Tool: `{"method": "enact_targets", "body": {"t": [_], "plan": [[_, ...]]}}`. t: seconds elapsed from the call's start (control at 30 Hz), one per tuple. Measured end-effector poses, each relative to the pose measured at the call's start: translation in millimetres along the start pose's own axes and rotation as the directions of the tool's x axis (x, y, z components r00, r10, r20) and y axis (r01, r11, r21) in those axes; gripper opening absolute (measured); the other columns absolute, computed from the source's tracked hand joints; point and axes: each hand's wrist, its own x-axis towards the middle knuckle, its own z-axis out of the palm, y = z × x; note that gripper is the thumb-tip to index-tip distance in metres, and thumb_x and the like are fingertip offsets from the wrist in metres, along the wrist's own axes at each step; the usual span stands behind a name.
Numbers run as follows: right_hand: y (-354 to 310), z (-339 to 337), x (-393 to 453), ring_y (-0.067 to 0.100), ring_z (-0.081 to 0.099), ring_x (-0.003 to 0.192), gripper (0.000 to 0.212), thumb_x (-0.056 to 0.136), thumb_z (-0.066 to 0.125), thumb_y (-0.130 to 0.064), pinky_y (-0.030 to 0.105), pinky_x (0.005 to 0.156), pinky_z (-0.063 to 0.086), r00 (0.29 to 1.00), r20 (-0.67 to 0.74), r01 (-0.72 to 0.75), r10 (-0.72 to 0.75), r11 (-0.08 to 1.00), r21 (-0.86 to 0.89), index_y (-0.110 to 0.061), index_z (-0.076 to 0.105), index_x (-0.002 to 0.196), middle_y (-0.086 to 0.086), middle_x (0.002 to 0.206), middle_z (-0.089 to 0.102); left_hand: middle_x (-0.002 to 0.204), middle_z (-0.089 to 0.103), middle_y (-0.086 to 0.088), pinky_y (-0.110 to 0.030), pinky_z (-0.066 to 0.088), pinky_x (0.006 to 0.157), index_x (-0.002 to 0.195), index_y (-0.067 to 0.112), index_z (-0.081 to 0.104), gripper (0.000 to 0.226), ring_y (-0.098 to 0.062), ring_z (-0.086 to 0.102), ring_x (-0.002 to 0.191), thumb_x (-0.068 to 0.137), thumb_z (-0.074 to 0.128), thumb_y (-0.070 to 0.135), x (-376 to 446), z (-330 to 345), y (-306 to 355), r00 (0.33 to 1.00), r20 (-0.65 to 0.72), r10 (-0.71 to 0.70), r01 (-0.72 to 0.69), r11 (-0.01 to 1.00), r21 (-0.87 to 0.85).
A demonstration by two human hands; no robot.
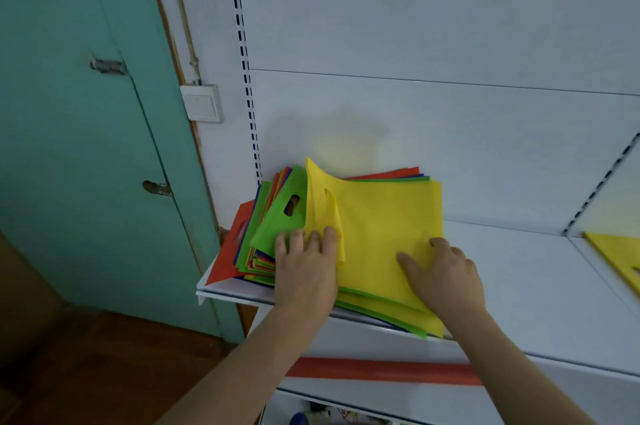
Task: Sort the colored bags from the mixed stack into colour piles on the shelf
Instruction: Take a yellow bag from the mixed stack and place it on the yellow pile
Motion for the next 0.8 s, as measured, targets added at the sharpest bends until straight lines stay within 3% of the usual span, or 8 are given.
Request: {"method": "enact_targets", "body": {"t": [0.1,0.2,0.3,0.33,0.47,0.63,0.73,0.8], "plan": [[7.8,-10.9,6.8,0.041,0.057,0.126,0.074,0.093,0.071,-0.050,0.048,0.100,0.049,0.997,-0.041,-0.060,0.069,0.981,0.182,-0.015,0.043,0.151,0.016,0.139,0.060,0.161,0.043,-0.003,-0.057,0.026,0.122,0.163,0.024,0.013,0.073,-0.038,0.033,0.148,0.104,0.053,0.036,-0.1,3.0,2.5,0.999,-0.001,0.053,-0.053,0.992,-0.113],[20.4,-19.3,18.1,0.041,0.061,0.117,0.063,0.092,0.067,-0.025,0.042,0.086,0.048,0.988,-0.065,-0.119,0.142,0.953,0.277,-0.014,0.046,0.151,0.014,0.131,0.066,0.158,0.044,-0.003,-0.051,0.039,0.113,0.164,0.026,0.013,0.073,-0.031,0.048,0.137,0.104,0.042,0.055,-0.8,8.8,2.6,0.991,-0.085,0.106,-0.118,0.981,-0.154],[37.6,-24.0,27.7,0.042,0.064,0.092,0.012,0.094,0.064,-0.018,0.039,0.081,0.054,0.987,-0.068,-0.121,0.142,0.960,0.254,-0.010,0.069,0.101,0.012,0.093,0.071,0.155,0.049,-0.009,-0.049,0.045,0.101,0.156,0.029,0.040,0.079,-0.030,0.062,0.120,0.099,0.021,0.080,1.7,5.6,-1.6,0.985,-0.143,0.102,-0.123,0.981,-0.149],[43.1,-25.2,29.1,0.039,0.061,0.084,0.009,0.095,0.062,-0.018,0.040,0.076,0.053,0.987,-0.077,-0.122,0.145,0.961,0.248,-0.013,0.065,0.088,0.009,0.083,0.066,0.156,0.049,-0.010,-0.050,0.044,0.102,0.150,0.030,0.049,0.082,-0.030,0.063,0.119,0.098,0.018,0.084,3.8,3.2,-4.6,0.986,-0.140,0.086,-0.106,0.984,-0.145],[60.3,-29.8,31.9,0.031,0.055,0.071,0.015,0.096,0.057,-0.011,0.037,0.062,0.040,0.974,-0.170,-0.093,0.147,0.952,0.292,-0.014,0.057,0.082,0.007,0.074,0.060,0.156,0.051,-0.008,-0.049,0.041,0.108,0.124,0.030,0.071,0.087,-0.027,0.060,0.127,0.097,0.009,0.084,12.5,-4.9,-15.5,0.996,-0.068,0.051,-0.057,0.994,-0.095],[61.1,-41.9,25.5,0.024,0.053,0.070,0.019,0.099,0.054,-0.008,0.033,0.058,0.033,0.935,-0.354,0.151,-0.004,0.909,0.388,-0.025,0.061,0.097,-0.004,0.072,0.061,0.136,0.064,-0.003,-0.042,0.053,0.095,0.146,0.019,0.051,0.065,-0.021,0.063,0.115,0.103,0.034,0.066,30.0,-6.5,-17.0,0.992,-0.115,-0.048,0.022,0.977,-0.213],[63.8,-50.9,18.1,0.016,0.058,0.070,0.017,0.102,0.052,-0.020,0.034,0.060,0.037,0.908,-0.417,0.252,-0.033,0.839,0.482,-0.032,0.062,0.104,-0.008,0.070,0.062,0.144,0.060,-0.007,-0.041,0.057,0.089,0.161,0.016,0.027,0.075,-0.025,0.067,0.113,0.103,0.052,0.056,54.0,-10.2,-21.5,0.981,-0.074,-0.181,0.124,0.867,-0.483],[65.5,-56.5,11.5,0.008,0.056,0.066,0.015,0.097,0.049,-0.026,0.032,0.057,0.037,0.890,-0.455,0.305,-0.041,0.796,0.524,-0.034,0.061,0.099,-0.011,0.075,0.063,0.152,0.055,-0.006,-0.046,0.053,0.103,0.162,0.022,0.028,0.074,-0.028,0.062,0.127,0.101,0.061,0.049,70.7,-13.8,-25.4,0.959,0.041,-0.281,0.215,0.626,-0.750]]}}
